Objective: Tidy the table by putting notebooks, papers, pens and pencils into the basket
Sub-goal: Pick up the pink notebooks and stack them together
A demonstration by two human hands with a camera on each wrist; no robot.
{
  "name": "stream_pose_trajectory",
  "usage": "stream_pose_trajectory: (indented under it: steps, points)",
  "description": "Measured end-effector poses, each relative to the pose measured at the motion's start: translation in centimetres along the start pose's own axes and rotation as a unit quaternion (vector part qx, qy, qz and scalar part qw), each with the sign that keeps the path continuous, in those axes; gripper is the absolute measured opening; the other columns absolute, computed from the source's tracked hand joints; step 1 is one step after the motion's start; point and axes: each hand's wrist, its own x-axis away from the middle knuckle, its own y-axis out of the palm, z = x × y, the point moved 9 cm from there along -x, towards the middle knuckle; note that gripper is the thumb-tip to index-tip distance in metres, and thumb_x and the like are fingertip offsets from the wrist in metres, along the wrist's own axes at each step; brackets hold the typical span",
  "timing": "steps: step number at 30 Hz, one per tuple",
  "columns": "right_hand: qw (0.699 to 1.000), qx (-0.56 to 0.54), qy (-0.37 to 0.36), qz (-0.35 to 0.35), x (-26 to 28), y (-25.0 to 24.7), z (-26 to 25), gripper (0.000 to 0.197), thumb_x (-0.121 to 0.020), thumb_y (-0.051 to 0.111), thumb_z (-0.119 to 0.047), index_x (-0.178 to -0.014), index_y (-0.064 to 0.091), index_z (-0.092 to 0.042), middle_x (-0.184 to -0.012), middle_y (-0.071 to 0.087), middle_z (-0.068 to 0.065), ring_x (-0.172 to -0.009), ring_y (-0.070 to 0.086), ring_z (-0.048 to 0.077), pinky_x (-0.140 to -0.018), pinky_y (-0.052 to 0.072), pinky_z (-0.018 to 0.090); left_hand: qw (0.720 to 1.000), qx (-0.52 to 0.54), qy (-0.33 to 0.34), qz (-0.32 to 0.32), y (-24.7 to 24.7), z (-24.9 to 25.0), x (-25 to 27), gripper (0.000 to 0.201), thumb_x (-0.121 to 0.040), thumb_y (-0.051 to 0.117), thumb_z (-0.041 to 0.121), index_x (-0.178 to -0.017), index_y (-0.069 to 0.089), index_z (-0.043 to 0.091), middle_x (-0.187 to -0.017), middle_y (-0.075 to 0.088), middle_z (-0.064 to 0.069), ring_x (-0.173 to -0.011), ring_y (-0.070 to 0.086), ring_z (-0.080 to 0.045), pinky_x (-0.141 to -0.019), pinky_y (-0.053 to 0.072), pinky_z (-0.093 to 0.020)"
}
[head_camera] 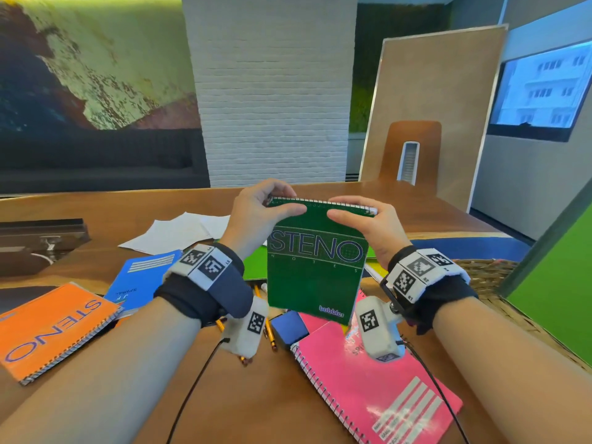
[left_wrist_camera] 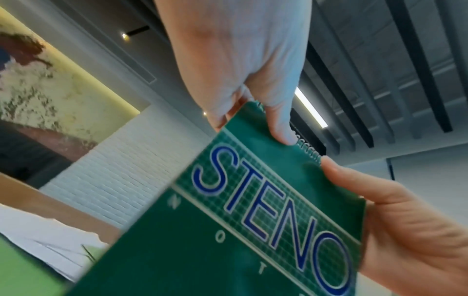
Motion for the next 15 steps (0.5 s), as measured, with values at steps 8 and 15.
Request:
stream_pose_trajectory:
  steps: [8, 15]
  points:
    - [0.994, -0.022, 0.097, -0.032, 0.5, -1.7, 3.2, 0.059, -0.054, 0.086, -0.009, -0.108, 0.064, -0.003, -0.101, 0.071, 0.012, -0.089, 0.069, 0.026, -0.080, 0.055, 0.037, 0.993, 0.092, 0.018, 0.065, 1.3, 2.6, -0.1, 0.017, -0.077, 0.075, 0.013, -0.081, 0.062, 0.024, -0.081, 0.060, 0.015, -0.074, 0.051, 0.012, -0.072, 0.039, -0.003]
    - [0.993, 0.027, 0.116, 0.021, 1.4, -8.4, 2.6, 0.034, -0.082, 0.058, 0.010, -0.112, 0.060, -0.007, -0.081, 0.071, 0.001, -0.066, 0.066, 0.013, -0.065, 0.058, 0.028, 0.963, 0.243, -0.088, 0.081, 3.9, 2.6, -3.2, 0.021, -0.080, 0.073, 0.011, -0.089, 0.059, 0.024, -0.103, 0.061, -0.013, -0.097, 0.061, -0.032, -0.086, 0.053, -0.043]
